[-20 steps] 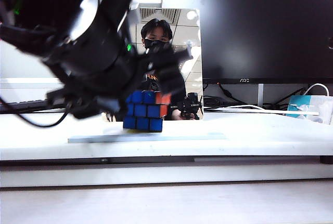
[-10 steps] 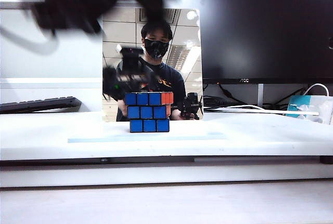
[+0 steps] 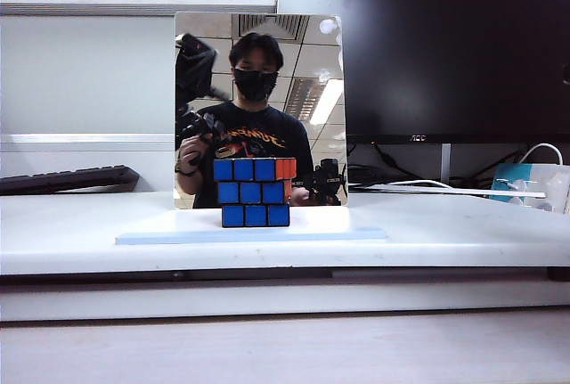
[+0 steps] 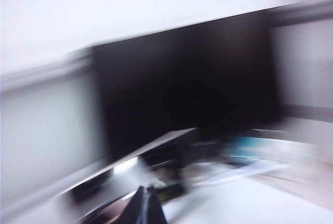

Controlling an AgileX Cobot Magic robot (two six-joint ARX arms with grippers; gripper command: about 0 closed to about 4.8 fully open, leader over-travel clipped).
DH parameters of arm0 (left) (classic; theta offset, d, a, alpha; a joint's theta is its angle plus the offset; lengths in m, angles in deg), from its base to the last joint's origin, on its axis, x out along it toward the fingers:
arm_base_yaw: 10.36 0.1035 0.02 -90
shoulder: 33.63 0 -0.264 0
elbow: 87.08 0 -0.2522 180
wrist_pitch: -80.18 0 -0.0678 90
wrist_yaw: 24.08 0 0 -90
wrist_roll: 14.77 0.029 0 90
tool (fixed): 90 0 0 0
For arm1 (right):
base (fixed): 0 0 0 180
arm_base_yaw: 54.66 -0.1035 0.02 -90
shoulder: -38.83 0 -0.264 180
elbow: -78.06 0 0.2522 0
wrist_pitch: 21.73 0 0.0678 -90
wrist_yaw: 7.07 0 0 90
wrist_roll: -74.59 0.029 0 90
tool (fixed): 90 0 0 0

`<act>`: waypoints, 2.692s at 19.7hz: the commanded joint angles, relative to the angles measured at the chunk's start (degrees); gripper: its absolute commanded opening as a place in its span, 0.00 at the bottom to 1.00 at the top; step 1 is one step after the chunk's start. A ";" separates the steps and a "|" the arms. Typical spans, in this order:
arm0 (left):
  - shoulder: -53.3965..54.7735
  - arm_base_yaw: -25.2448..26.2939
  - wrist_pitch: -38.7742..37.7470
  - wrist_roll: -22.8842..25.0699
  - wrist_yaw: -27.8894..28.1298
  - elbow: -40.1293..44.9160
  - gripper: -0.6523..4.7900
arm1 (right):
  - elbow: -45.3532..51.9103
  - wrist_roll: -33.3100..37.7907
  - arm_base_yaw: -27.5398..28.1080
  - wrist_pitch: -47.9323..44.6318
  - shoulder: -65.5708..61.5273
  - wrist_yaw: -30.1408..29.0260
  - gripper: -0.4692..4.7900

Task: Move the the Rubik's Cube near the mirror.

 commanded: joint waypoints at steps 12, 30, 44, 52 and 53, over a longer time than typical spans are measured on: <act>-24.17 1.14 -45.59 -8.94 -15.82 -0.22 0.23 | 0.26 0.00 0.09 -0.63 0.02 -0.02 0.09; -38.14 63.01 -19.52 -14.27 -26.51 29.42 0.23 | 0.26 0.00 0.15 -0.66 0.02 -0.02 0.09; -38.14 63.04 -15.45 -22.84 -28.57 34.38 0.23 | 0.26 0.00 0.15 -0.63 0.02 -0.07 0.09; -38.14 63.01 -15.61 -22.84 -29.18 34.38 0.23 | 0.26 0.00 0.15 -0.63 0.02 -0.07 0.09; -38.14 63.01 -15.61 -22.84 -29.18 34.38 0.23 | 0.26 0.00 0.15 -0.63 0.02 -0.07 0.09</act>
